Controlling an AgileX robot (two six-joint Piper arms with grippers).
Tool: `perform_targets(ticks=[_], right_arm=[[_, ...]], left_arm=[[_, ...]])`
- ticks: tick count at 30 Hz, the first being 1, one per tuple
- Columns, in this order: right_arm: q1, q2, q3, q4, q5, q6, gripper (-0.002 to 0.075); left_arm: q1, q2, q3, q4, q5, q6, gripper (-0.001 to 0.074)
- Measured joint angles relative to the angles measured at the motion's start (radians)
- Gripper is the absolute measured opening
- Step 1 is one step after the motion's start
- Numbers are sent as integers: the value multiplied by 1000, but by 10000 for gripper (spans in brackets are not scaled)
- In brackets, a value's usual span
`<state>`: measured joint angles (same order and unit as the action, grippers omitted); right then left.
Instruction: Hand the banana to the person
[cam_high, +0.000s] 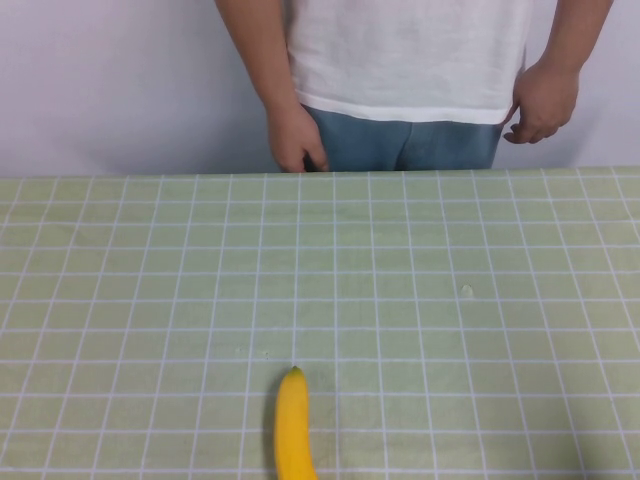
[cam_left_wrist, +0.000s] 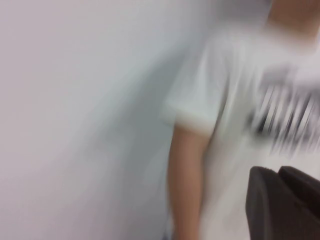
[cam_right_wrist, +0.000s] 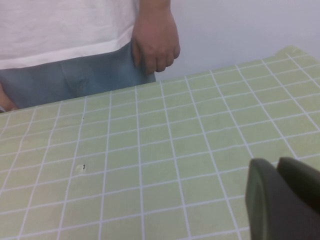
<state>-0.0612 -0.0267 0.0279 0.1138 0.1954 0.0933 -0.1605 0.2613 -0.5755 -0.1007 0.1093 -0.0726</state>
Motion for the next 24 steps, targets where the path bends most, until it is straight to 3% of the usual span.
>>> perform_targets(ticks=[9,17,21,24], right_arm=[[0,0,0,0,0,0,-7],[0,0,0,0,0,0,-7],[0,0,0,0,0,0,-7],[0,0,0,0,0,0,-7]], left_arm=[[0,172,-14,3,309,-27,4],[0,490,-221,-50,761,-6,4],[-2,625,-267,-167,811,67,4],[-51,691,-265,-218,793,73,4]])
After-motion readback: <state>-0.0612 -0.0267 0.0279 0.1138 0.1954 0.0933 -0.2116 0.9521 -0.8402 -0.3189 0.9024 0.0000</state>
